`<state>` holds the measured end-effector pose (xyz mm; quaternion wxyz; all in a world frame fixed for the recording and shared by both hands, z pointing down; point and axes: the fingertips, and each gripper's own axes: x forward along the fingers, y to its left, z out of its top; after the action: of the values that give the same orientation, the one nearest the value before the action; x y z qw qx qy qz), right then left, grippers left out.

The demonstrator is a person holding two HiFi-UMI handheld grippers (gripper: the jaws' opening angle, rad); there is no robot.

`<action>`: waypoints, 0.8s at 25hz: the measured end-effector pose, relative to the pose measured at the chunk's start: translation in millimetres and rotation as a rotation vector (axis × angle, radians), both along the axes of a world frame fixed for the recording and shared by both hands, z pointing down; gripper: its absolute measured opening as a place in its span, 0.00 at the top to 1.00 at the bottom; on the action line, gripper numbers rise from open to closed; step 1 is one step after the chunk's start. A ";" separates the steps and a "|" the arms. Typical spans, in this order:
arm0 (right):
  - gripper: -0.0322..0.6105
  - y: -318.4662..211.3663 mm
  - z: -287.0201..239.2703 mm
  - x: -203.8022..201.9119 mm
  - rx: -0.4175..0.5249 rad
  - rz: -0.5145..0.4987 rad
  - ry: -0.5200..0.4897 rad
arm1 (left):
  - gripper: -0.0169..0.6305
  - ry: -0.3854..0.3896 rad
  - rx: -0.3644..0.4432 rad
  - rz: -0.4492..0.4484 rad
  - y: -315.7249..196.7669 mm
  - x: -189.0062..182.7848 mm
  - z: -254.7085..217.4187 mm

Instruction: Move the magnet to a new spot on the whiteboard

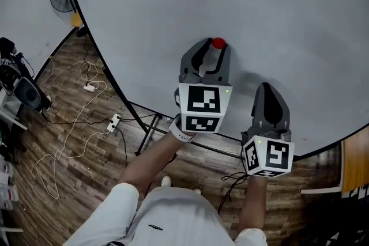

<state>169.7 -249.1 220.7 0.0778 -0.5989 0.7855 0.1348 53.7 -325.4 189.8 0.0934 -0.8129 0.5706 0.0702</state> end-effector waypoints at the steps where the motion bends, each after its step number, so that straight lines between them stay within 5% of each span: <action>1: 0.94 -0.2 1.0 -0.1 -0.003 -0.003 -0.002 | 0.75 -0.006 -0.004 -0.013 0.2 0.6 0.1; 9: 0.94 -2.1 6.0 0.6 -0.013 -0.016 -0.039 | 0.78 0.018 0.006 -0.048 1.5 2.8 -0.9; 20: 0.94 0.4 7.7 8.0 -0.015 -0.003 -0.054 | 0.78 0.080 0.007 0.029 3.4 -0.9 -0.5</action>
<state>177.8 -248.7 228.4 0.0948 -0.6017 0.7851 0.1125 52.8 -322.0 189.3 0.0724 -0.8173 0.5617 0.1062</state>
